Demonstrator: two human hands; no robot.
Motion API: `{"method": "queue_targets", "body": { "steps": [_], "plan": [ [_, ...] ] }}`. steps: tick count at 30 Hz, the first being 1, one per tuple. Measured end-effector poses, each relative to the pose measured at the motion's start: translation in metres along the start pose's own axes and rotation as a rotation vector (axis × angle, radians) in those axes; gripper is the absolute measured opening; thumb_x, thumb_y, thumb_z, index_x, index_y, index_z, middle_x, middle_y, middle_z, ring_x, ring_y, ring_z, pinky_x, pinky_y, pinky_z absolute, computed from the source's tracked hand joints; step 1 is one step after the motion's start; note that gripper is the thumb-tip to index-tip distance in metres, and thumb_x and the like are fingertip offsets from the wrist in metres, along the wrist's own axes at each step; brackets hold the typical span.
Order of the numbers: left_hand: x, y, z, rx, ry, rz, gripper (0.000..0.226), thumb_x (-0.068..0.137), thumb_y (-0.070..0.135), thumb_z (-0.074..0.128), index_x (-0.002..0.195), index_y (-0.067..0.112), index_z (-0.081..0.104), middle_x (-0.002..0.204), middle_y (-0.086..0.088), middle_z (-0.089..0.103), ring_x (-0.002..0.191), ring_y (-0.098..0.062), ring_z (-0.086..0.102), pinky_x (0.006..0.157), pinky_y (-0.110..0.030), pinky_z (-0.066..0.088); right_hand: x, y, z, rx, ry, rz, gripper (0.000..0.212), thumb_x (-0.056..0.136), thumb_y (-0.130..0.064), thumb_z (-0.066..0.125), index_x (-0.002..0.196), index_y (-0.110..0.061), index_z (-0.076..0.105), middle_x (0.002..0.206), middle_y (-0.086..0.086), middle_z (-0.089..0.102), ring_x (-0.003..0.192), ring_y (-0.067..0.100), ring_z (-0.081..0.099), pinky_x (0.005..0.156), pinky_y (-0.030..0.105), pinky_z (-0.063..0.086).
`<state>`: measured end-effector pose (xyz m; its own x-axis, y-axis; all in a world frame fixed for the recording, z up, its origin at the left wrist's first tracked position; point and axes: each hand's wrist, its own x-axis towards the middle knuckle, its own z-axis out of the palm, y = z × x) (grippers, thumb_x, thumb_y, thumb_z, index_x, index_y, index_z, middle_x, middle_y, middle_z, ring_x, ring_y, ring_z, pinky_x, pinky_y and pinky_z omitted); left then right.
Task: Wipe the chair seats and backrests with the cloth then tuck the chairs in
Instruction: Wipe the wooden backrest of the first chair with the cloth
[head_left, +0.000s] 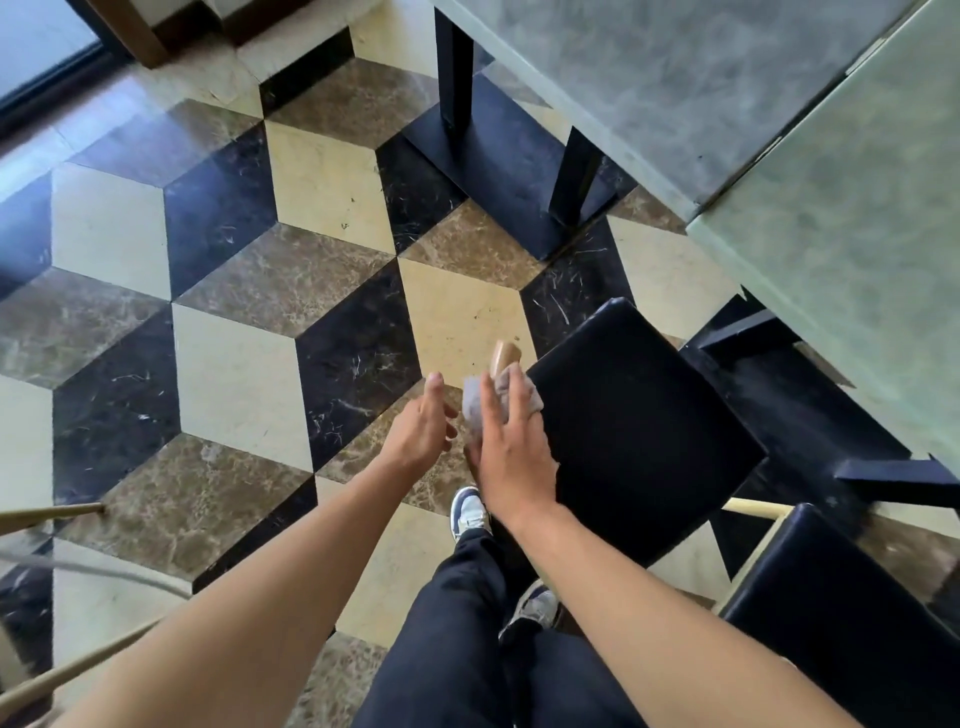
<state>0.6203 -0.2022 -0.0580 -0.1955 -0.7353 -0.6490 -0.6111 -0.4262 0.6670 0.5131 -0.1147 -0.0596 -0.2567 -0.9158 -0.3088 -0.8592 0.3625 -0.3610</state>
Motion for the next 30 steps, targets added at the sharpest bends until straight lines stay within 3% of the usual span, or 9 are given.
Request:
{"method": "queue_targets", "body": {
  "steps": [2, 6, 10, 13, 16, 18, 21, 25, 30],
  "plan": [
    [-0.013, -0.005, 0.009, 0.009, -0.028, 0.002, 0.088, 0.099, 0.067, 0.009, 0.102, 0.004, 0.072, 0.093, -0.016, 0.072, 0.088, -0.030, 0.068, 0.088, -0.047, 0.055, -0.027, 0.010, 0.002, -0.029, -0.039, -0.074, 0.081, 0.099, -0.033, 0.057, 0.160, -0.024, 0.005, 0.167, 0.013, -0.014, 0.138, 0.040, 0.035, 0.103, 0.047, 0.049],
    [-0.037, -0.017, 0.025, 0.082, -0.002, 0.018, 0.088, 0.098, 0.067, 0.009, 0.106, 0.002, 0.068, 0.101, -0.017, 0.070, 0.097, -0.033, 0.065, 0.091, -0.048, 0.052, -0.070, 0.029, -0.002, -0.013, -0.031, -0.210, 0.059, 0.097, -0.037, 0.047, 0.154, -0.030, 0.034, 0.170, 0.001, -0.004, 0.134, 0.037, 0.039, 0.100, 0.049, 0.051],
    [-0.069, -0.035, 0.046, 0.236, 0.050, 0.062, 0.089, 0.096, 0.069, 0.006, 0.114, 0.006, 0.066, 0.109, -0.016, 0.068, 0.104, -0.033, 0.062, 0.094, -0.046, 0.047, -0.116, 0.059, -0.001, 0.032, -0.025, -0.301, 0.050, 0.088, -0.026, 0.063, 0.137, -0.031, 0.055, 0.169, -0.008, 0.010, 0.123, 0.031, 0.051, 0.091, 0.047, 0.054],
    [-0.092, -0.048, 0.063, 0.376, 0.146, 0.176, 0.056, 0.104, 0.053, 0.021, 0.102, 0.013, 0.060, 0.105, -0.013, 0.064, 0.094, -0.029, 0.057, 0.079, -0.038, 0.039, -0.154, 0.093, -0.001, 0.039, -0.056, -0.337, 0.054, 0.082, -0.023, 0.065, 0.134, -0.036, 0.055, 0.167, -0.013, 0.015, 0.124, 0.024, 0.053, 0.090, 0.042, 0.055],
    [-0.108, -0.053, 0.078, 0.481, 0.223, 0.214, 0.037, 0.102, 0.040, 0.039, 0.118, 0.010, 0.056, 0.116, -0.013, 0.057, 0.104, -0.031, 0.056, 0.084, -0.040, 0.043, -0.183, 0.123, -0.005, 0.013, -0.083, -0.327, 0.066, 0.082, -0.029, 0.057, 0.144, -0.044, 0.041, 0.161, -0.012, 0.031, 0.119, 0.021, 0.057, 0.091, 0.042, 0.055],
    [-0.116, -0.052, 0.086, 0.474, 0.201, 0.206, 0.034, 0.099, 0.032, 0.044, 0.122, 0.010, 0.057, 0.119, -0.011, 0.058, 0.104, -0.029, 0.058, 0.090, -0.041, 0.048, -0.200, 0.143, -0.008, 0.023, -0.121, -0.311, 0.077, 0.081, -0.029, 0.062, 0.149, -0.047, 0.030, 0.153, -0.012, 0.042, 0.116, 0.019, 0.059, 0.096, 0.042, 0.051],
    [-0.132, -0.047, 0.101, 0.474, 0.200, 0.185, 0.035, 0.095, 0.026, 0.046, 0.123, 0.007, 0.055, 0.123, -0.013, 0.054, 0.110, -0.030, 0.053, 0.096, -0.044, 0.046, -0.226, 0.178, -0.015, -0.017, -0.112, -0.296, 0.090, 0.077, -0.027, 0.076, 0.153, -0.038, 0.030, 0.141, -0.010, 0.056, 0.111, 0.017, 0.062, 0.096, 0.036, 0.048],
    [-0.151, -0.041, 0.111, 0.563, 0.350, 0.324, 0.037, 0.090, 0.024, 0.049, 0.121, 0.005, 0.053, 0.123, -0.015, 0.047, 0.115, -0.031, 0.043, 0.100, -0.046, 0.041, -0.256, 0.223, -0.027, -0.113, -0.133, -0.242, 0.090, 0.076, -0.028, 0.082, 0.152, -0.035, 0.035, 0.140, -0.012, 0.058, 0.115, 0.015, 0.058, 0.100, 0.036, 0.043],
    [-0.162, -0.036, 0.126, 0.537, 0.278, 0.388, 0.045, 0.093, 0.027, 0.046, 0.133, 0.008, 0.050, 0.134, -0.010, 0.043, 0.120, -0.027, 0.049, 0.101, -0.046, 0.048, -0.265, 0.275, -0.058, -0.077, -0.267, -0.108, 0.077, 0.079, -0.015, 0.074, 0.144, -0.044, 0.044, 0.143, -0.014, 0.052, 0.125, 0.016, 0.050, 0.107, 0.038, 0.036]
  ]
}}
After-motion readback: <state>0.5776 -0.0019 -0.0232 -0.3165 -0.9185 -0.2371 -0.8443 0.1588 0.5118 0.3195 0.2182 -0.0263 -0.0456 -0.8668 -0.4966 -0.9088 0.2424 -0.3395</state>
